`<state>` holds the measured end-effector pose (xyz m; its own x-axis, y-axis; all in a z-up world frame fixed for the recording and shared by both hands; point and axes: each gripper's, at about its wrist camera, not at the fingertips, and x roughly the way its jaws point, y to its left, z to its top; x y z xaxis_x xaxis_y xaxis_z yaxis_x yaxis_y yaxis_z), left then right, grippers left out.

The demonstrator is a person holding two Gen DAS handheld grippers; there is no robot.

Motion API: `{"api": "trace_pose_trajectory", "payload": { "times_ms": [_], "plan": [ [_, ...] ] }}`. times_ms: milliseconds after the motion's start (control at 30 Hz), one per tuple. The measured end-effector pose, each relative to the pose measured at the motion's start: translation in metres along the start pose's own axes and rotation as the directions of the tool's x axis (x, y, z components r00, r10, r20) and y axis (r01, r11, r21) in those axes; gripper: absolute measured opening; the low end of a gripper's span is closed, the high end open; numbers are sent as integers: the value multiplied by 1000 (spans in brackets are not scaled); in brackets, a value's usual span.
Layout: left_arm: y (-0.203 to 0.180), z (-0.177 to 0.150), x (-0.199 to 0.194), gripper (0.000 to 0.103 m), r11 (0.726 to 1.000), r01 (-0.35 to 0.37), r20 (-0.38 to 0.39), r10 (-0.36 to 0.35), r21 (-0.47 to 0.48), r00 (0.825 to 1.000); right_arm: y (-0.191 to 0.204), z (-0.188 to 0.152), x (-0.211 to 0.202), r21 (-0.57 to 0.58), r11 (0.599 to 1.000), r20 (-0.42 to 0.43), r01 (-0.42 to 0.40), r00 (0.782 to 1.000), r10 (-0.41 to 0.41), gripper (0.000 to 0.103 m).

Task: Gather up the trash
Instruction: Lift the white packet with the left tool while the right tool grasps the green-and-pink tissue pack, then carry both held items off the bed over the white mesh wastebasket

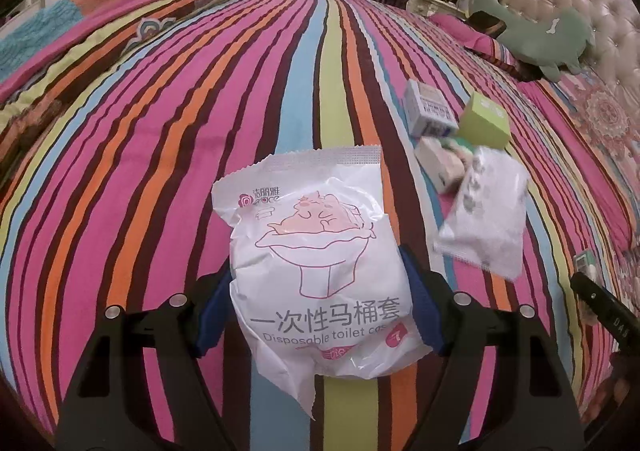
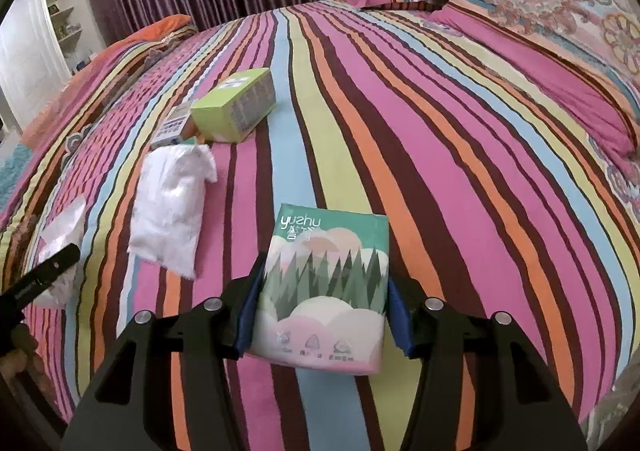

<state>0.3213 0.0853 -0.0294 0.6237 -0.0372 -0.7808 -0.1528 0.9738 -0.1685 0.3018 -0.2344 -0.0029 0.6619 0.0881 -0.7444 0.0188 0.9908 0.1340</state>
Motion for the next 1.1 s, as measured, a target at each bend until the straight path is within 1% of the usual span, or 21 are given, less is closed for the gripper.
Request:
{"api": "trace_pose_trajectory", "payload": {
  "times_ms": [467, 767, 1000, 1100],
  "plan": [
    [2, -62, -59, 74, 999, 0, 17, 0, 38, 1000, -3, -50, -43, 25, 999, -8, -48, 999, 48, 51],
    [1, -100, -89, 74, 997, 6, 23, -8, 73, 1000, -6, -81, -75, 34, 997, 9, -71, 997, 71, 51],
    [-4, -131, -113, 74, 989, 22, 26, -26, 144, 999, -3, -106, -99, 39, 992, 5, -116, 993, 116, 51],
    [-4, -149, -124, 74, 984, 32, 15, -35, 176, 999, 0, -125, -107, 39, 989, -22, -144, 989, 145, 51]
  ]
}}
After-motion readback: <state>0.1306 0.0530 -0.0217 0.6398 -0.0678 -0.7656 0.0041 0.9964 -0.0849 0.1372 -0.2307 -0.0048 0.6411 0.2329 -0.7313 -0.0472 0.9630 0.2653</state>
